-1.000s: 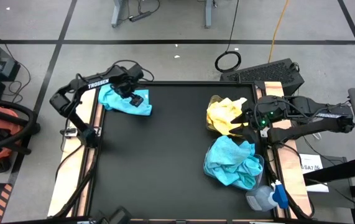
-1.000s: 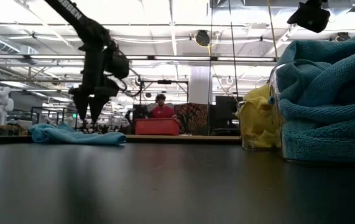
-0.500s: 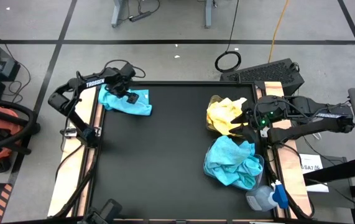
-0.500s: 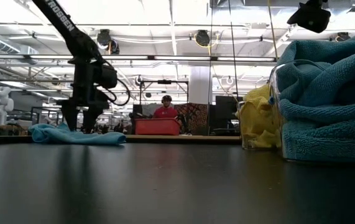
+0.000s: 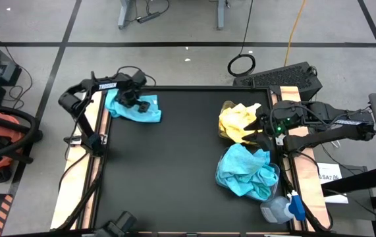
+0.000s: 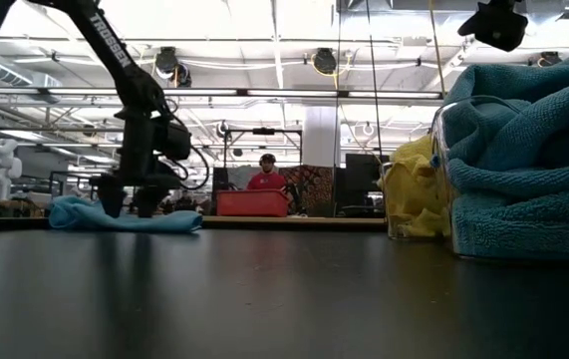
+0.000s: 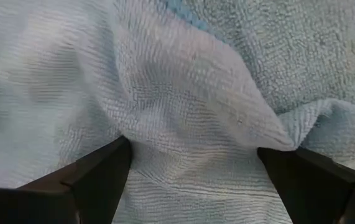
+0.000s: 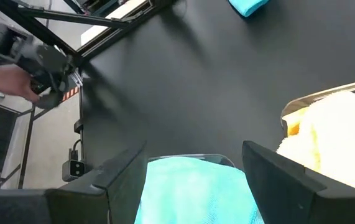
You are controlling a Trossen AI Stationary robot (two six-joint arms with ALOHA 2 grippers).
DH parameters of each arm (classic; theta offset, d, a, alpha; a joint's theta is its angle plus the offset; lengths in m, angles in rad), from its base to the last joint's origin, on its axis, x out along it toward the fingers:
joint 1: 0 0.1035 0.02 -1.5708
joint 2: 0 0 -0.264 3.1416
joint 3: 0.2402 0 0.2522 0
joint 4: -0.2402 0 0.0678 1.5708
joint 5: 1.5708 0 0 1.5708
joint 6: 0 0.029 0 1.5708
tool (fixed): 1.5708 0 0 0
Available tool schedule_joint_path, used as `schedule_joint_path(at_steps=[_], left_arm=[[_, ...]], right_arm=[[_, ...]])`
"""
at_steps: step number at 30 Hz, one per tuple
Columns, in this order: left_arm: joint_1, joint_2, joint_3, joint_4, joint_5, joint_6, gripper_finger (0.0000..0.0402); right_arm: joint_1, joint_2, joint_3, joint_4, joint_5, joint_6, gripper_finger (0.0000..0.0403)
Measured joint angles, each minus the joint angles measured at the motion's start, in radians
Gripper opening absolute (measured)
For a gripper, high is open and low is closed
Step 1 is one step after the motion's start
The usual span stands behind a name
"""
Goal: Sort microfiber towel by color & place in baskets
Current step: Put the blue microfiber cloth into the bottom transparent bin
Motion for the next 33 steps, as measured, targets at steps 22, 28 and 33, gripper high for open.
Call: schedule_joint_path(at_steps=[22, 28, 33], left_arm=[[-0.149, 0.045, 0.047, 0.070, 0.168, 0.081, 0.0018], [-0.221, -0.031, 0.107, 0.078, 0.195, 0.081, 0.0011], [-0.291, -0.095, 0.159, 0.077, 0.195, 0.068, 0.0011]], right_arm=[[0.011, 0.003, 0.000, 0.013, 0.006, 0.002, 0.0251], [0.011, 0.025, 0.000, 0.022, 0.013, -0.028, 0.0251], [0.011, 0.053, 0.000, 0.069, 0.014, -0.061, 0.0251]])
